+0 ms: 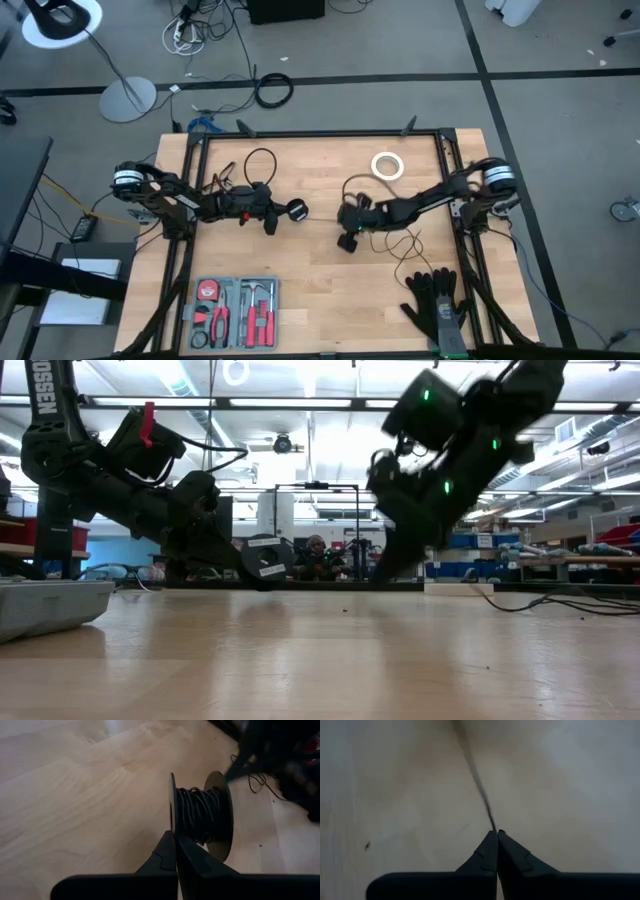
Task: Coil cords
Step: Coil the black wire on the black spool
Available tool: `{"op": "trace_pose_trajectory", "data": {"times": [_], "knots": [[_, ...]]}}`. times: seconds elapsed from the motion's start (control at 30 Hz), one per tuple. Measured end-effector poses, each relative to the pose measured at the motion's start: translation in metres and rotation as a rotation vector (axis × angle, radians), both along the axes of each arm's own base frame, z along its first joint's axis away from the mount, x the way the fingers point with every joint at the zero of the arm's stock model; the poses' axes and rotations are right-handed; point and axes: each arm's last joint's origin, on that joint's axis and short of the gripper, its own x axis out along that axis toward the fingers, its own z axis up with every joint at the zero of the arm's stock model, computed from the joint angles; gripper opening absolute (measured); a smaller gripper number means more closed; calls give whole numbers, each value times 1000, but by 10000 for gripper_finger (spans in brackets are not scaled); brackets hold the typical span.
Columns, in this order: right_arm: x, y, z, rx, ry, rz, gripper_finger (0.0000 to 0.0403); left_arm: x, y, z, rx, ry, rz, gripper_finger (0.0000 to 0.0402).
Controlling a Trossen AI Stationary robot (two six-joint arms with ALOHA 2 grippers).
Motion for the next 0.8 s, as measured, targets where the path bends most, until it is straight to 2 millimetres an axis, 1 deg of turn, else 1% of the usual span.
{"op": "trace_pose_trajectory", "data": {"times": [0.03,0.1,0.17,0.2,0.33,0.4,0.47,0.63,0.8], "knots": [[-3,-3,8,2,-10,-32,2,0,0,0,3,0,-3,0],[-8,-10,19,22,-19,-85,2,0,0,1,16,-1,-27,0],[-14,-17,23,38,-3,-121,1,0,-1,0,25,5,-46,0],[-14,-19,25,49,-17,-125,1,0,-1,0,32,10,-51,0],[-6,-26,34,57,-128,-125,1,7,-1,2,40,26,-88,0],[2,-28,38,87,-208,-84,1,10,-1,2,35,57,-105,0],[6,-28,40,104,-247,-38,1,13,0,3,47,82,-109,0],[1,-27,35,70,-151,24,4,13,1,1,49,109,-97,0],[-7,-26,28,72,-27,78,24,13,1,1,47,114,-97,0]]}}
